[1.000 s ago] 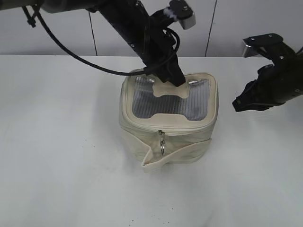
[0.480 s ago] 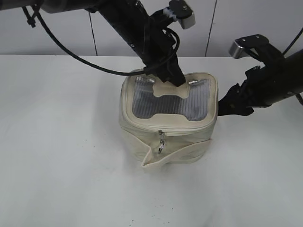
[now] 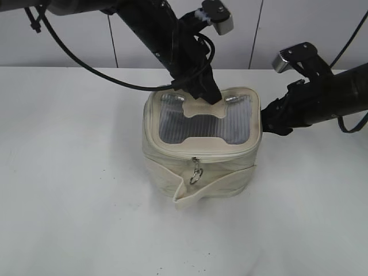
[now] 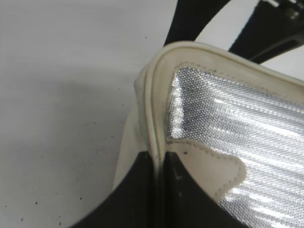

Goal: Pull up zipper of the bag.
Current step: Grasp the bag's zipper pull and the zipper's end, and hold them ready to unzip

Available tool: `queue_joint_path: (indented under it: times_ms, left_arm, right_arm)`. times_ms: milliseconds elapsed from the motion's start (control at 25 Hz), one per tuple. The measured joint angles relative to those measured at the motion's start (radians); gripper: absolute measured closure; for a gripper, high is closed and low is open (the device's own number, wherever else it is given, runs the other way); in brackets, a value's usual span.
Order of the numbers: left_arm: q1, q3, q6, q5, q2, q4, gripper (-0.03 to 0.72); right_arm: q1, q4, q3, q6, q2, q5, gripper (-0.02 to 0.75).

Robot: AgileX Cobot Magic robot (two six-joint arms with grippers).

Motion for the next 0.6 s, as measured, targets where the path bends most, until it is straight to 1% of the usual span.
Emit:
queue_joint_path:
  times_ms: [40, 120, 240, 280, 360, 440, 480, 600]
  left_arm:
    - [0.001, 0.000, 0.000, 0.000, 0.000, 0.000, 0.646]
    - [0.001, 0.000, 0.000, 0.003, 0.000, 0.000, 0.646]
    - [0.001, 0.000, 0.000, 0.001, 0.000, -0.001, 0.646]
    - [0.001, 0.000, 0.000, 0.001, 0.000, -0.001, 0.646]
    - [0.001, 0.000, 0.000, -0.001, 0.000, -0.001, 0.646]
    - [0.001, 0.000, 0.000, -0.001, 0.000, -0.001, 0.646]
    - [0.001, 0.000, 0.000, -0.001, 0.000, -0.002, 0.646]
    - [0.000, 0.000, -0.007, -0.001, 0.000, -0.005, 0.646]
  right_arm:
    - [-0.001, 0.034, -0.004, -0.040, 0.015, -0.005, 0.367]
    - [-0.001, 0.093, -0.017, -0.084, 0.038, -0.012, 0.439]
    - [0.001, 0.134, -0.029, -0.102, 0.050, -0.014, 0.662]
    - [0.002, 0.137, -0.029, -0.101, 0.053, -0.014, 0.699]
    - [0.003, 0.135, -0.029, -0.080, 0.053, -0.018, 0.730]
    - [0.003, 0.097, -0.029, -0.011, 0.047, -0.019, 0.732]
    - [0.003, 0.064, -0.030, 0.049, 0.039, -0.019, 0.732]
    - [0.007, -0.101, -0.033, 0.254, -0.001, -0.010, 0.732]
